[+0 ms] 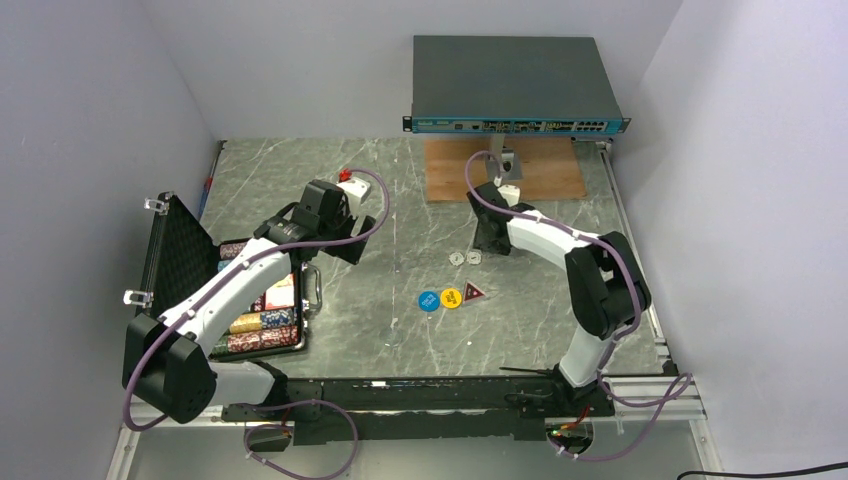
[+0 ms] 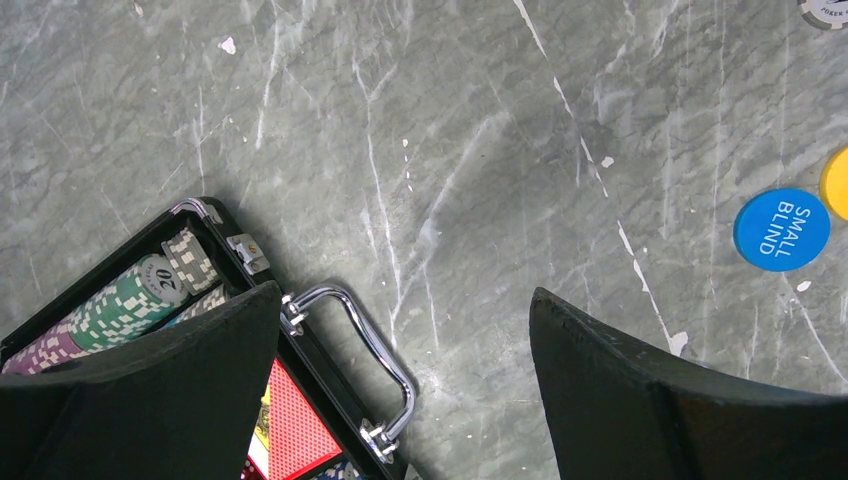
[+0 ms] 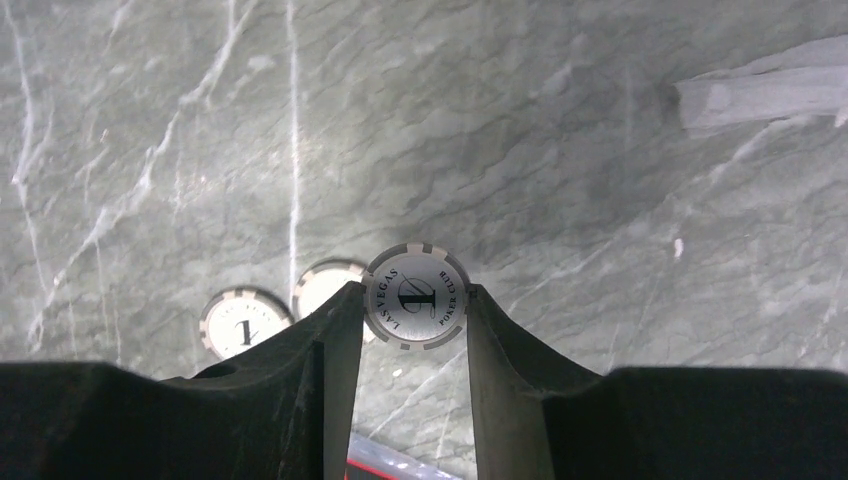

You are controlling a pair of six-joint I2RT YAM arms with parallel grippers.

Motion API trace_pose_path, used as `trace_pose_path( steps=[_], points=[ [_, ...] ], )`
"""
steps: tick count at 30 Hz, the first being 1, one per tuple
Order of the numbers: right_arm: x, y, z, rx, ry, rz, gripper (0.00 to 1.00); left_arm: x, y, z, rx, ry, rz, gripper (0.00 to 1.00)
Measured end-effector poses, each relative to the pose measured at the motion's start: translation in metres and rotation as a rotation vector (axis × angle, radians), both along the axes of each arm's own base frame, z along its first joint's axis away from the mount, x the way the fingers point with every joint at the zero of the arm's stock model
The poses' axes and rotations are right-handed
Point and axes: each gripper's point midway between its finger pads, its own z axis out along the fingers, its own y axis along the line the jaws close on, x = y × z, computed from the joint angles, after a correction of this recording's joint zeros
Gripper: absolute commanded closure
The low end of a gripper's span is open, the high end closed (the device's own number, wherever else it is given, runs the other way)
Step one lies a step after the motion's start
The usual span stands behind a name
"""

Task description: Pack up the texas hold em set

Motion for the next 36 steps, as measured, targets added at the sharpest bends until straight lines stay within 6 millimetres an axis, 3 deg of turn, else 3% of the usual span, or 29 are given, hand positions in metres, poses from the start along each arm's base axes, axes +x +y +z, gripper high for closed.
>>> trace_pose_path(
  steps=[9, 23, 25, 30, 33, 36],
  points=[
    [-0.014, 0.040, -0.008, -0.007, 0.027, 0.151, 0.67, 0.000, -0.001, 0.000, 0.000, -0.001, -0.001, 0.05],
    [-0.011, 0.041, -0.020, -0.052, 0.049, 0.187, 0.63, 0.000, -0.002, -0.001, 0.002, 0.003, -0.005, 0.05],
    [-0.009, 0.041, -0.021, -0.058, 0.042, 0.189, 0.59, 0.000, -0.002, -0.001, 0.002, 0.003, -0.005, 0.05],
    [-0.005, 0.041, -0.020, -0.070, 0.034, 0.193, 0.36, 0.000, -0.002, -0.001, 0.002, 0.003, -0.005, 0.05],
    [-0.003, 0.043, -0.017, -0.078, 0.026, 0.212, 0.33, 0.000, -0.002, -0.001, 0.002, 0.004, -0.005, 0.05],
    [-0.005, 0.049, -0.013, -0.081, 0.022, 0.251, 0.37, 0.000, -0.002, -0.001, 0.002, 0.004, -0.006, 0.05]
  ],
)
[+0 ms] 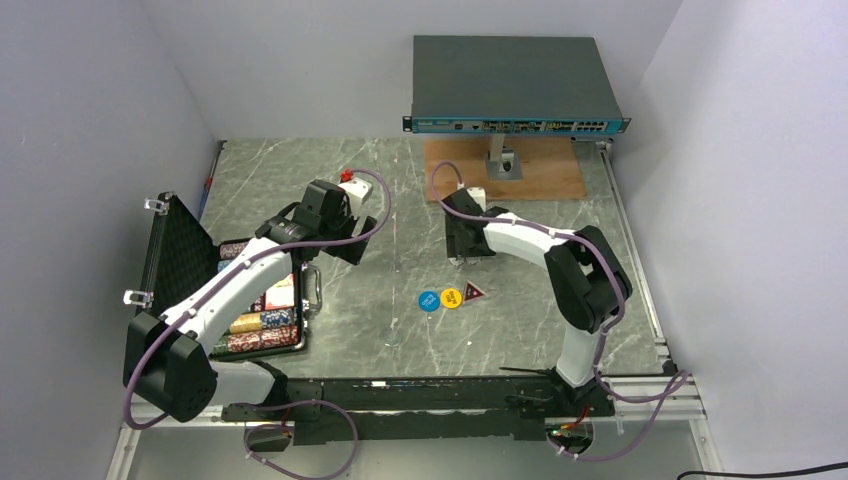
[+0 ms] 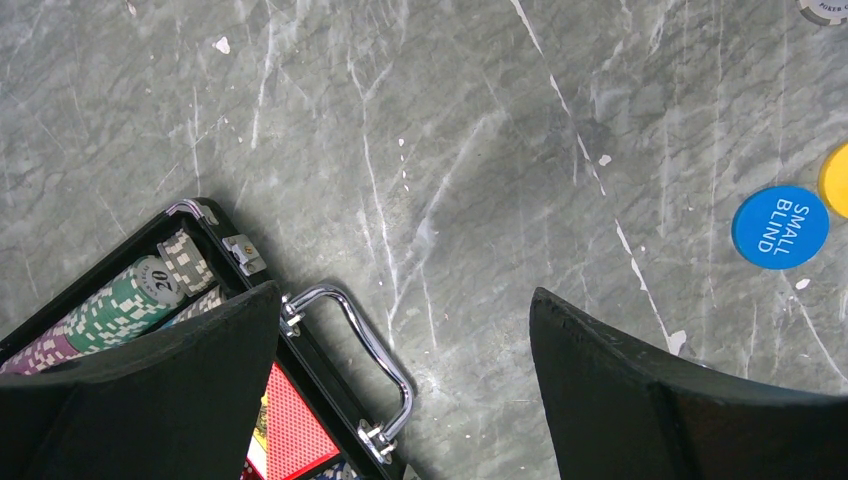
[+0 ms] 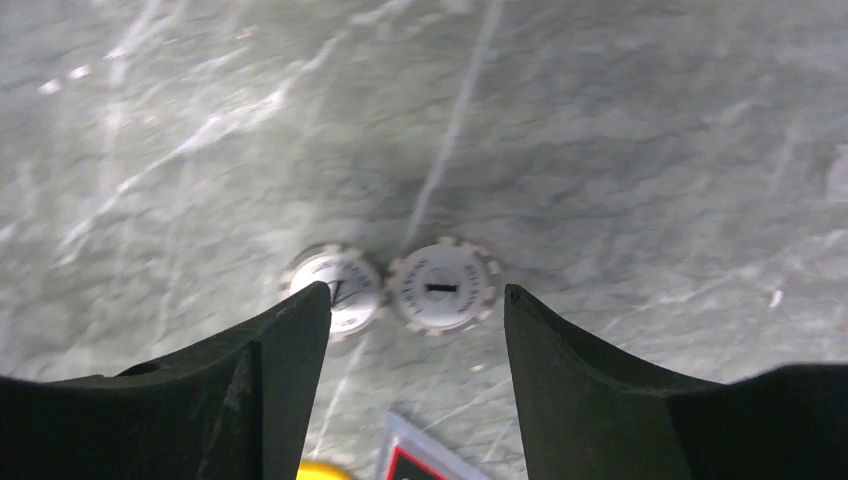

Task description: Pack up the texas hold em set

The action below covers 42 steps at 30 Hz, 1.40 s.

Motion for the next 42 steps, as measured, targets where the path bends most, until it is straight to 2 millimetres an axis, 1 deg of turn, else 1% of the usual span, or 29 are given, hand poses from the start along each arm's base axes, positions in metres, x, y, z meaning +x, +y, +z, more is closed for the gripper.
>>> trace_pose_path(
  steps=[2, 4, 7, 10, 16, 19, 24, 28, 40, 42],
  points=[
    [-0.003, 0.012, 0.003, 0.013, 0.003, 0.055, 0.44, 0.000, 0.000, 0.000, 0.000, 0.000, 0.000, 0.05],
    [-0.005, 0.025, 0.006, 0.032, 0.007, 0.110, 0.48, 0.000, 0.000, 0.000, 0.000, 0.000, 0.000, 0.05],
    [-0.005, 0.045, 0.012, 0.058, 0.008, 0.200, 0.49, 0.000, 0.000, 0.000, 0.000, 0.000, 0.000, 0.05],
    [0.002, 0.052, 0.011, 0.055, 0.004, 0.259, 0.47, 0.000, 0.000, -0.001, 0.001, 0.002, -0.001, 0.05],
    [0.003, 0.049, -0.010, 0.019, 0.053, 0.342, 0.46, 0.000, -0.001, -0.001, 0.001, 0.003, -0.002, 0.05],
    [0.007, 0.046, -0.010, 0.024, 0.052, 0.352, 0.46, 0.000, -0.001, -0.003, 0.004, 0.008, -0.003, 0.05],
    [0.009, 0.043, -0.010, 0.040, 0.061, 0.354, 0.47, -0.001, -0.002, -0.003, 0.005, 0.009, -0.007, 0.05],
    [0.007, 0.043, -0.012, 0.051, 0.063, 0.355, 0.46, -0.001, -0.002, -0.003, 0.005, 0.010, -0.007, 0.05],
    [-0.006, 0.042, -0.013, 0.082, 0.064, 0.360, 0.49, -0.001, -0.002, -0.004, 0.006, 0.011, -0.008, 0.05],
    [-0.006, 0.042, -0.013, 0.082, 0.065, 0.361, 0.48, -0.001, -0.003, -0.004, 0.006, 0.012, -0.008, 0.05]
  ],
)
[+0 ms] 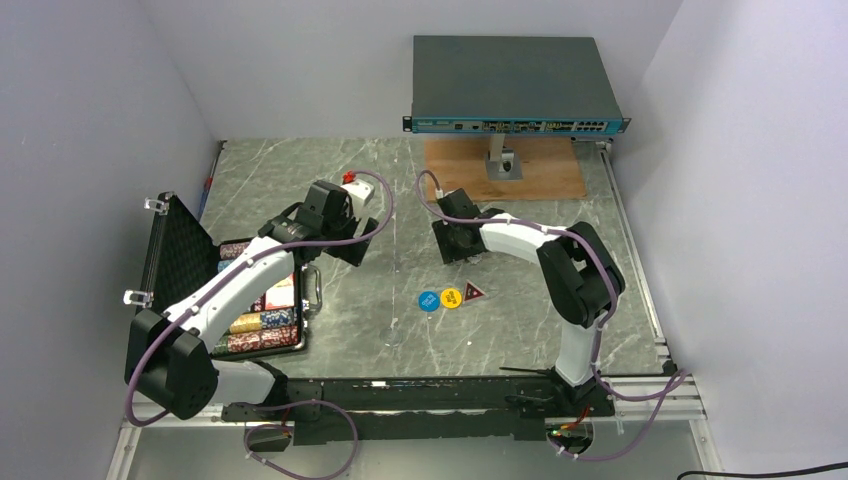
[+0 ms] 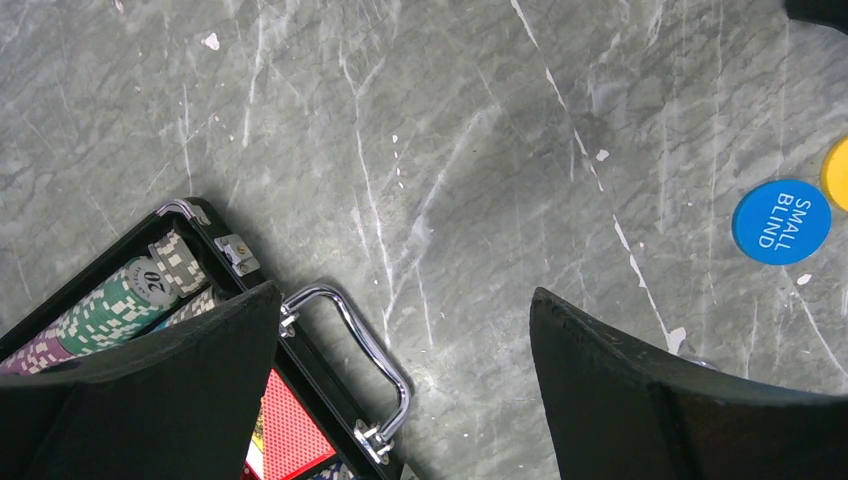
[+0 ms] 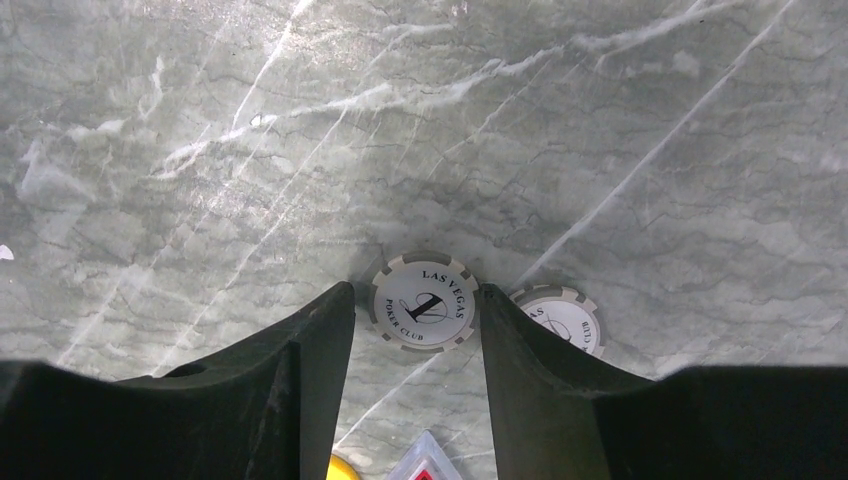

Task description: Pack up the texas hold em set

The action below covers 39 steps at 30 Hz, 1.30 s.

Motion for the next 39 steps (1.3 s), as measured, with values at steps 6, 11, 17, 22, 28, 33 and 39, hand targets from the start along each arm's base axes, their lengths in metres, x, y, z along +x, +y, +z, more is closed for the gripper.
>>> trace_pose_path(
  steps=[6, 11, 17, 22, 28, 33, 39],
  points=[
    [-0.003, 0.004, 0.000, -0.004, -0.004, 0.009, 0.50, -0.001, 0.000, -0.002, 0.004, 0.008, -0.003, 0.05],
    [-0.007, 0.011, 0.000, -0.001, -0.005, 0.021, 0.58, -0.002, -0.001, -0.003, 0.006, 0.010, -0.006, 0.05],
    [-0.007, 0.011, 0.001, -0.001, -0.008, 0.018, 0.67, -0.002, -0.003, -0.005, 0.011, 0.017, -0.010, 0.05],
    [-0.011, 0.011, 0.004, 0.001, -0.002, 0.010, 0.71, -0.002, -0.003, -0.006, 0.012, 0.018, -0.010, 0.05],
    [-0.009, 0.007, 0.028, 0.019, -0.044, -0.024, 0.72, -0.005, -0.003, -0.007, 0.019, 0.027, -0.014, 0.05],
    [0.003, -0.011, 0.050, 0.028, -0.097, -0.094, 0.72, -0.006, -0.003, -0.007, 0.023, 0.028, -0.015, 0.05],
    [0.015, -0.048, 0.045, 0.002, -0.087, -0.192, 0.70, -0.006, -0.003, -0.007, 0.024, 0.028, -0.015, 0.05]
  ],
)
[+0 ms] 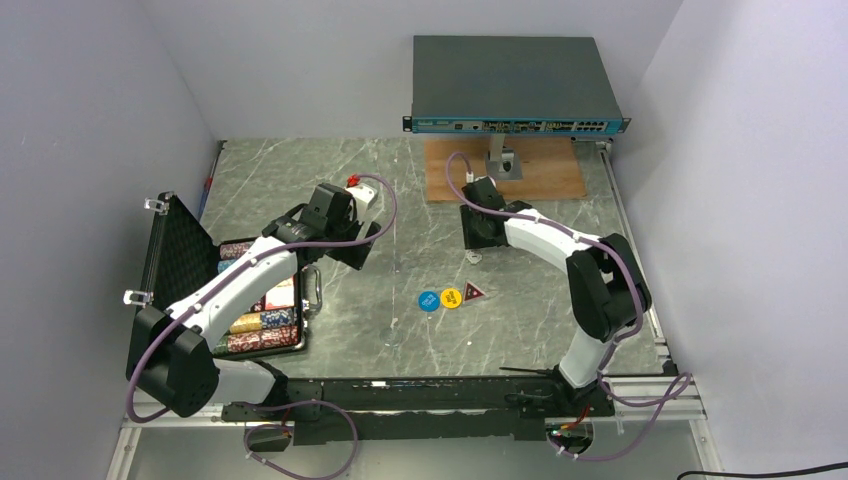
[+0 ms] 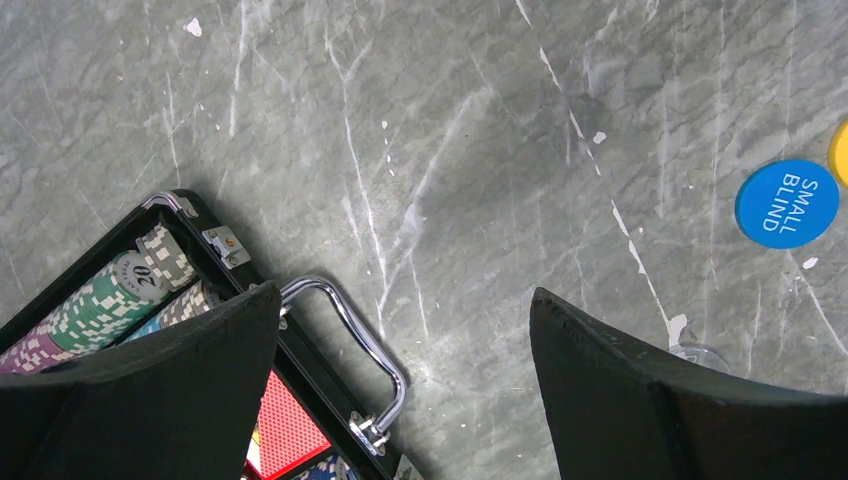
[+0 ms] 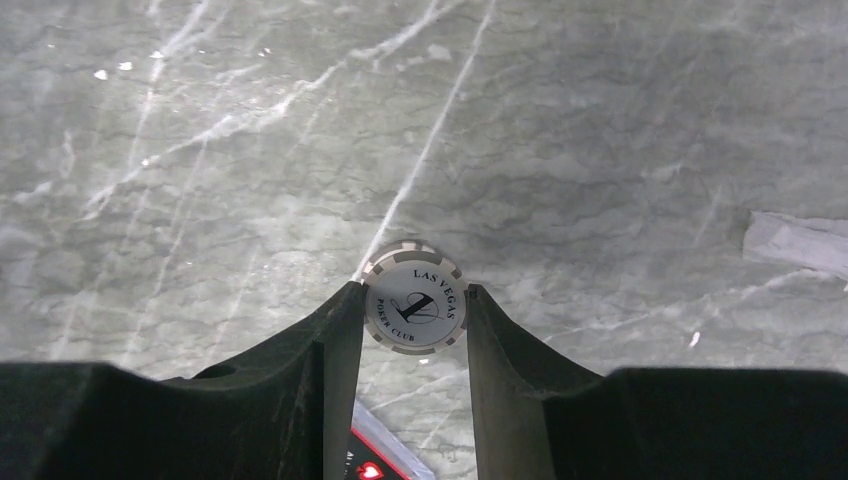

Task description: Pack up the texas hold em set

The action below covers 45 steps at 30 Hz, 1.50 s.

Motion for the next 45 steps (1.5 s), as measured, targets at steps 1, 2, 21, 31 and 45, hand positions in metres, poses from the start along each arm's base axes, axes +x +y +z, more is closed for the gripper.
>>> trace_pose_path(
  steps=[1, 2, 21, 31, 45],
  points=[
    [0.000, -0.004, -0.002, -0.004, 0.004, -0.009, 0.70, 0.000, 0.000, 0.000, 0.000, 0.000, 0.000, 0.05],
    [0.000, -0.007, -0.003, -0.010, 0.008, -0.015, 0.70, 0.000, 0.000, 0.000, 0.000, 0.000, 0.000, 0.05],
    [-0.007, -0.007, -0.030, -0.038, 0.075, -0.007, 0.62, -0.001, -0.001, 0.000, 0.002, -0.001, -0.004, 0.05],
    [-0.008, -0.004, -0.031, -0.031, 0.079, 0.003, 0.39, -0.001, -0.003, 0.000, 0.002, 0.000, -0.008, 0.05],
    [-0.012, -0.009, -0.036, -0.043, 0.124, -0.005, 0.33, -0.003, -0.003, 0.000, 0.005, 0.002, -0.013, 0.04]
  ],
)
